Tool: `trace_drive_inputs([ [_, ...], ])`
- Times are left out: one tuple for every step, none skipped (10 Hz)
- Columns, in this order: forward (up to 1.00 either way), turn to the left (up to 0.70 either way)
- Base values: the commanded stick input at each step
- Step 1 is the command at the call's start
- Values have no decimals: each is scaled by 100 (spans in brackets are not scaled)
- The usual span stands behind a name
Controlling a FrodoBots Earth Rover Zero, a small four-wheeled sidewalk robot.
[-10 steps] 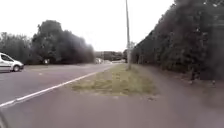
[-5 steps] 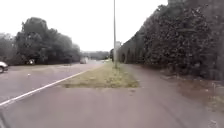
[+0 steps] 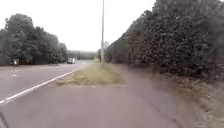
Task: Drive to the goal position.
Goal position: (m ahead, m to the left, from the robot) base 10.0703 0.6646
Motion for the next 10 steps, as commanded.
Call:
trace_drive_inputs([
  [100, 0],
  [100, 0],
  [100, 0],
  [100, 0],
  [100, 0],
  [100, 0],
  [100, 0],
  [100, 0],
  [100, 0],
  [100, 0],
])
